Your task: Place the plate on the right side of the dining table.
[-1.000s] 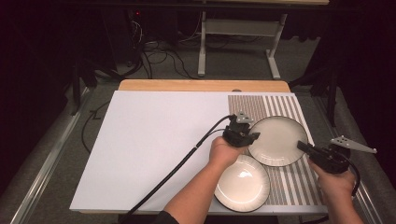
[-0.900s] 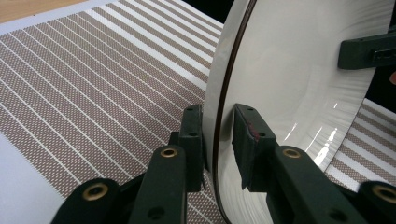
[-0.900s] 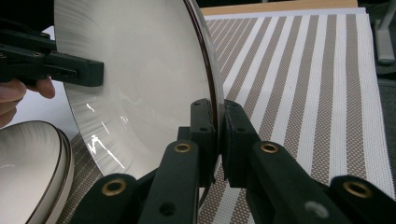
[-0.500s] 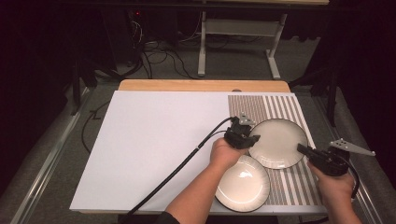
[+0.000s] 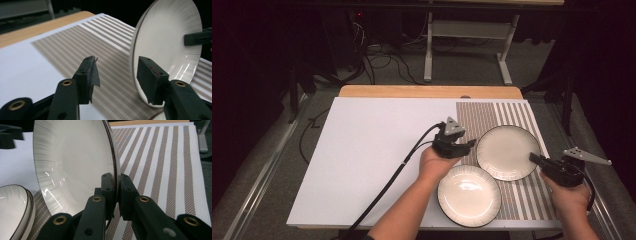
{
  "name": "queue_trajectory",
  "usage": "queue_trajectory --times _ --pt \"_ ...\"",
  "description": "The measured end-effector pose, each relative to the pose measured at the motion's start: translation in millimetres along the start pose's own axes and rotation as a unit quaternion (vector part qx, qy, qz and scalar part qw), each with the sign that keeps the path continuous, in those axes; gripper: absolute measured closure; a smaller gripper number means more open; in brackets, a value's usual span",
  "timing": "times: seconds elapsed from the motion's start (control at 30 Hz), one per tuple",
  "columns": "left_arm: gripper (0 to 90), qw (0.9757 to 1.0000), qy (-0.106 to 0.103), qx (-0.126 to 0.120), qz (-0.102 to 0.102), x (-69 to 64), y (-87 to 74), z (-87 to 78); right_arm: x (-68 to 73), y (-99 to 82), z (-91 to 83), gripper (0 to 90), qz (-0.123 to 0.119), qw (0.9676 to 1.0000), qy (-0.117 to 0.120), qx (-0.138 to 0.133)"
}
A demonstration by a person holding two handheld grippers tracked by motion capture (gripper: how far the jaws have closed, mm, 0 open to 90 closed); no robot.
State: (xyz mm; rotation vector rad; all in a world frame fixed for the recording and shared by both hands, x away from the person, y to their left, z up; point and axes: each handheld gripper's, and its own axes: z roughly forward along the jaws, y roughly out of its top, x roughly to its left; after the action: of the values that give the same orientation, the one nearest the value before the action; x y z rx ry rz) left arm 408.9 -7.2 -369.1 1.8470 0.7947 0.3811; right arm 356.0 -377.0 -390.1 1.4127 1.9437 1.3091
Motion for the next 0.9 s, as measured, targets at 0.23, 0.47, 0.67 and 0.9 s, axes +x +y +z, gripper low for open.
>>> queue_trajectory --times 0.23,0.47,0.67,0.9 --pt "38.4 0.9991 0.028 -0.026 -0.017 23.4 -28.0 -55.0 -1.0 1.0 3.0 84.7 0.003 0.9999 -0.009 0.008" --pt "19.2 0.9946 0.092 -0.044 -0.020 39.9 -57.3 -112.2 -5.0 0.8 7.5 83.0 0.011 0.9995 -0.019 0.021" --pt "2.5 0.9927 0.107 -0.048 -0.028 51.7 -83.6 -156.9 -8.0 1.2 10.9 82.4 0.022 0.9992 -0.020 0.027" --pt "0.2 0.9914 0.098 -0.061 -0.062 64.3 -99.9 -195.3 -12.3 1.3 17.0 80.4 0.037 0.9980 -0.028 0.044"
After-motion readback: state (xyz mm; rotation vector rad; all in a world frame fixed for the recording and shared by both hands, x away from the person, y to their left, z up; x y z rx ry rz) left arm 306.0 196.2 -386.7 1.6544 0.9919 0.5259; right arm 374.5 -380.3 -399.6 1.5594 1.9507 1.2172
